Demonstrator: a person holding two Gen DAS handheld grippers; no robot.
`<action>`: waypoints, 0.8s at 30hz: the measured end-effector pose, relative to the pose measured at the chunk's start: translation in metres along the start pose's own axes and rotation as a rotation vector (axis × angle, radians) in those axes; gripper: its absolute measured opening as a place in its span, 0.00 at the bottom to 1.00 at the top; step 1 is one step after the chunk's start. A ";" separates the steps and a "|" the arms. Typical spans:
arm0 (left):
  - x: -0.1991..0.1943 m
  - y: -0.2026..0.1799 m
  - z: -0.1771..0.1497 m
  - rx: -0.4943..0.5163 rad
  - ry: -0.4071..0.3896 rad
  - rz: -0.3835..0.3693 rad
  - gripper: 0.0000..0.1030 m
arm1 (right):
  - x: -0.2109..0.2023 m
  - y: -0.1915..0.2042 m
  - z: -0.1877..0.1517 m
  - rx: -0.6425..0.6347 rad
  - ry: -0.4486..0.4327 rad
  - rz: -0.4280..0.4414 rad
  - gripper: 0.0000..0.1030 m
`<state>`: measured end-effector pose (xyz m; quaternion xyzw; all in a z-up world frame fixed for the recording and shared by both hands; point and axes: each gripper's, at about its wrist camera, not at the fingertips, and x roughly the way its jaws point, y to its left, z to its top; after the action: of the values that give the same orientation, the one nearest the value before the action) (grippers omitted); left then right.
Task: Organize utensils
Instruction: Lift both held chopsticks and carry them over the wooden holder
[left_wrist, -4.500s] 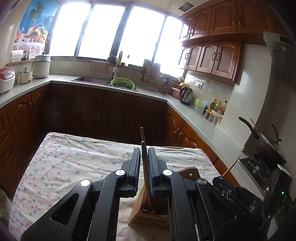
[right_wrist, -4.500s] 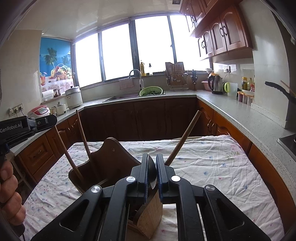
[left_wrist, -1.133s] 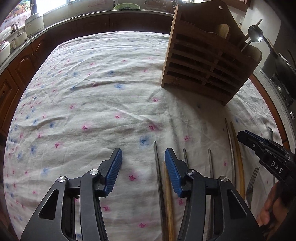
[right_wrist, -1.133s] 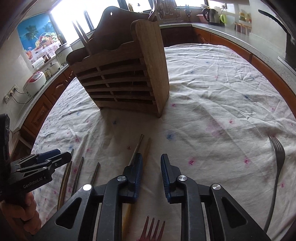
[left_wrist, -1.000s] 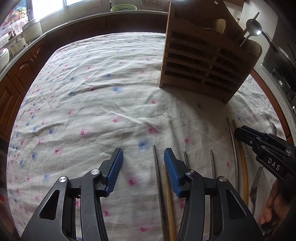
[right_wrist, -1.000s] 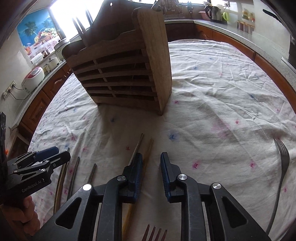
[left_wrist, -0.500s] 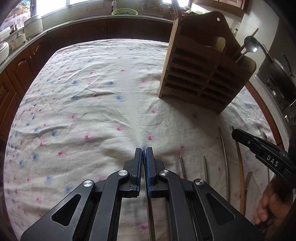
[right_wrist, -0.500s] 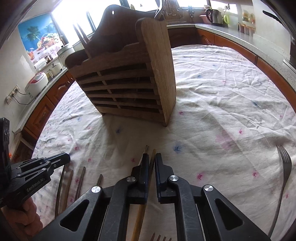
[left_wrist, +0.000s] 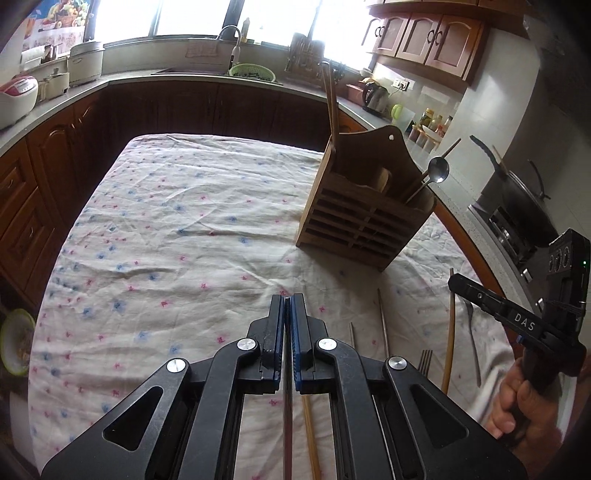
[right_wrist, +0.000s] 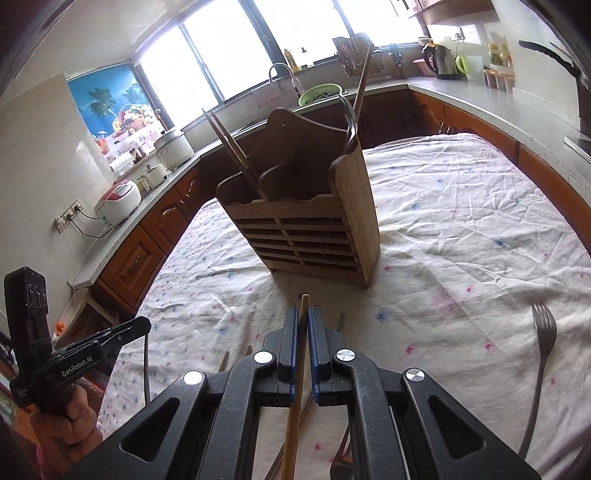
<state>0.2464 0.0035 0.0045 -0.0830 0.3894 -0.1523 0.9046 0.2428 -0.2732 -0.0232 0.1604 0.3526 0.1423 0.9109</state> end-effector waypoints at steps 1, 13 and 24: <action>-0.006 -0.001 0.001 -0.001 -0.013 -0.003 0.03 | -0.004 0.003 0.001 0.000 -0.008 0.006 0.05; -0.063 0.002 0.002 -0.012 -0.147 -0.004 0.03 | -0.054 0.020 0.007 -0.033 -0.137 0.023 0.05; -0.098 0.003 0.001 -0.022 -0.229 -0.006 0.03 | -0.092 0.026 0.004 -0.061 -0.227 0.035 0.05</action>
<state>0.1844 0.0401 0.0709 -0.1111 0.2851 -0.1399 0.9417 0.1769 -0.2846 0.0448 0.1537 0.2399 0.1496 0.9468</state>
